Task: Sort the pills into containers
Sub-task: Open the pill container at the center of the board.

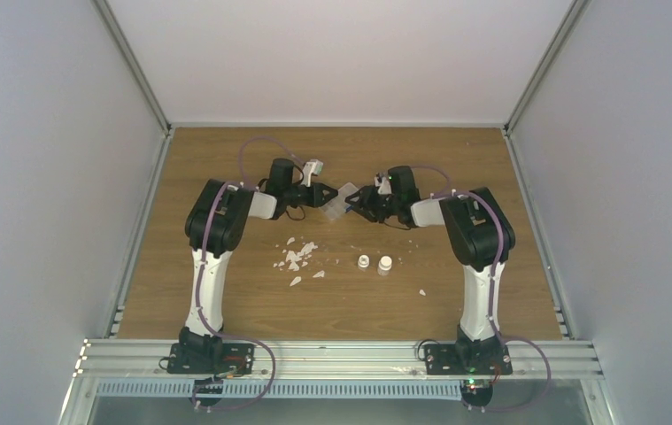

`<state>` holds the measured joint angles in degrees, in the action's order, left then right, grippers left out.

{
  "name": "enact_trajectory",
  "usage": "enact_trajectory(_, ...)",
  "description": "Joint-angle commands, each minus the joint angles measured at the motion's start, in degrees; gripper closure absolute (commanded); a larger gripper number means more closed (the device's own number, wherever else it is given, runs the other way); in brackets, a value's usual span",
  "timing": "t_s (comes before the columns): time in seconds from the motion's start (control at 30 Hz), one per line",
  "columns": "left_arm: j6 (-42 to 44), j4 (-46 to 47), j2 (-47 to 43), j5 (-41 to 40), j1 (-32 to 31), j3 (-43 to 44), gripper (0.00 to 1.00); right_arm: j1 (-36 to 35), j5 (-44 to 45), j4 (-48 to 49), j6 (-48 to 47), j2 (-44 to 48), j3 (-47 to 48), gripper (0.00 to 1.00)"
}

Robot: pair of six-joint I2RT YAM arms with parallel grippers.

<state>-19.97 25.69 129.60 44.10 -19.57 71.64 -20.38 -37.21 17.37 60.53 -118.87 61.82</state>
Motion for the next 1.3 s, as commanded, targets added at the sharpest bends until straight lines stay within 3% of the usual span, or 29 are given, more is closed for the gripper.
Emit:
enact_trajectory(0.0, 0.89, -4.63, 2.61, 3.09, -3.37, -0.01, 0.55, -0.89, -1.08, 13.29, 0.50, 2.57, -0.63, 0.00)
enact_trajectory(0.3, 1.16, -4.99, 1.66, 2.74, -3.79, -0.22, 0.55, -0.80, -4.81, 27.62, 5.83, 3.25, -2.81, 0.00)
enact_trajectory(0.57, 0.56, -4.44, 1.88, 2.77, -4.16, 0.21, 0.54, -0.74, -4.60, 28.90, 6.98, 3.27, -3.07, 0.00)
enact_trajectory(0.63, 0.39, -4.33, 2.10, 2.82, -4.30, 0.46, 0.53, -1.08, -2.96, 21.28, 4.88, 2.34, -0.46, 0.01)
enact_trajectory(0.7, 0.51, -4.48, 2.37, 2.78, -4.25, 0.81, 0.53, -1.84, 0.36, 6.14, 0.15, 1.71, 3.39, 0.01)
enact_trajectory(0.8, 0.95, -5.07, 2.57, 2.67, -4.25, 1.18, 0.53, -2.04, 3.65, -3.11, -2.97, 1.95, 5.14, 0.01)
enact_trajectory(1.27, 5.62, -12.60, 1.41, -4.06, -4.55, 2.96, 0.54, -2.03, 4.30, -18.75, -7.15, 2.22, 9.75, 0.00)
